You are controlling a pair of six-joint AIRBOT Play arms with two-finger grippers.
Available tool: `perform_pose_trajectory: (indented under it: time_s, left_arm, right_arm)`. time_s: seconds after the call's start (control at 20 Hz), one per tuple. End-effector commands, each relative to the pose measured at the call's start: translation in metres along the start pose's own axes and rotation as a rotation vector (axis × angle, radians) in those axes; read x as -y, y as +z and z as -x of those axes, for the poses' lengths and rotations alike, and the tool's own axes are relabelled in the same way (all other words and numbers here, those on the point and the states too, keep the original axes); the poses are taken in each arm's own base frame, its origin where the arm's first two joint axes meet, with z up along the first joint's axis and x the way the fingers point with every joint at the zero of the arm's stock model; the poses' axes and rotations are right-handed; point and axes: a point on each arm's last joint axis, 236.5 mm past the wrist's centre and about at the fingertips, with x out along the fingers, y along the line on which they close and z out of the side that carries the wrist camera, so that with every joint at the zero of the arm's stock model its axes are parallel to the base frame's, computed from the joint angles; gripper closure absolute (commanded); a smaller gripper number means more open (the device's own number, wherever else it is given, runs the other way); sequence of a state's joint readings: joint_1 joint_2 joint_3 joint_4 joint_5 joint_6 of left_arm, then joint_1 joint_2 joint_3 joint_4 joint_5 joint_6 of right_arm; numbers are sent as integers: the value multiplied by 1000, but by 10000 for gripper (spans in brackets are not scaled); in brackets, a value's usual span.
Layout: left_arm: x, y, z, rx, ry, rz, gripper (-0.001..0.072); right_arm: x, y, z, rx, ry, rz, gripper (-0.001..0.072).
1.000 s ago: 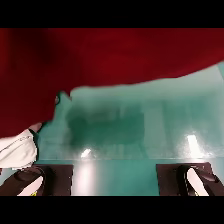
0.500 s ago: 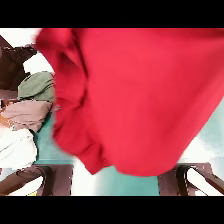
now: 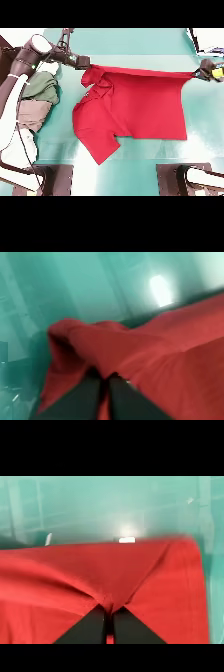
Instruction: Fold the shirts.
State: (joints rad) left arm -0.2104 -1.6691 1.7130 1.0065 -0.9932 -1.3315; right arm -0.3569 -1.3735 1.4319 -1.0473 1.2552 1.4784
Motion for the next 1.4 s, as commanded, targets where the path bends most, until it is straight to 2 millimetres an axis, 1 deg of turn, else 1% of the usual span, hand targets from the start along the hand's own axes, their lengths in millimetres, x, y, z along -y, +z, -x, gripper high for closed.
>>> perform_pose_trajectory:
  time_s: [0.0, 0.05, 0.1, 0.15, 0.2, 0.25, 0.3, 0.35, 0.4, 0.45, 0.5, 0.6, 0.65, 0.7, 0.75, 0.8, 0.9, 0.95, 1.05, 1.2, 1.25, 1.35]
  left_arm:
    - [-21, 6, -13, 18, 27, 30, 134]
    - [-25, 8, -6, 11, 28, 36, 159]
    - [-30, 10, 4, 3, 30, 41, 162]
    - [-38, 13, 16, -10, 33, 60, 163]
    - [-45, 12, 30, -31, 34, 73, 163]
    - [-52, 5, 45, -74, 34, 82, 163]
    - [-60, -6, 57, -123, 33, 100, 164]
    - [-70, -26, 68, -203, 37, 119, 164]
    - [-82, -53, 75, -297, 52, 150, 164]
    - [-90, -77, 78, -361, 59, 185, 164]
    - [-94, -100, 78, -399, 59, 224, 164]
    - [-97, -142, 79, -409, 83, 284, 164]
    - [-95, -165, 79, -407, 95, 306, 163]
    - [-87, -192, 80, -410, 88, 332, 163]
    - [-81, -218, 81, -419, 87, 356, 163]
    - [-75, -245, 82, -429, 91, 384, 163]
    - [-67, -286, 84, -440, 95, 416, 163]
    - [-60, -296, 84, -436, 75, 421, 163]
    - [-41, -309, 82, -431, 4, 432, 163]
    - [-28, -336, 75, -493, -11, 422, 163]
    - [-25, -340, 72, -500, -9, 412, 164]
    - [-21, -341, 66, -494, 2, 392, 163]
  right_arm:
    - [15, 16, -24, 40, -9, -29, 390]
    - [13, 18, -21, 38, -7, -23, 228]
    - [13, 21, -15, 45, -9, -15, 230]
    - [10, 21, -7, 45, -4, 1, 275]
    - [5, 16, 0, 27, 0, 20, 307]
    - [0, 5, 7, -1, 6, 52, 307]
    - [-4, -9, 13, -39, 12, 98, 313]
    - [-7, -29, 18, -79, 19, 126, 343]
    - [-7, -46, 20, -105, 22, 128, 344]
    - [-6, -65, 20, -129, 24, 119, 344]
    - [-5, -82, 21, -148, 24, 109, 344]
    - [-3, -113, 22, -174, 25, 94, 345]
    - [-3, -124, 23, -180, 25, 91, 346]
    - [-3, -133, 24, -183, 25, 90, 347]
    - [-3, -140, 25, -185, 26, 89, 395]
    - [-3, -146, 27, -183, 25, 89, 419]
    - [-5, -151, 30, -177, 25, 93, 419]
    - [-6, -151, 32, -169, 25, 99, 419]
    - [-9, -148, 37, -153, 26, 108, 419]
    - [-14, -144, 44, -150, 30, 125, 419]
    - [-15, -142, 46, -144, 29, 128, 419]
    - [-17, -140, 48, -140, 30, 132, 419]
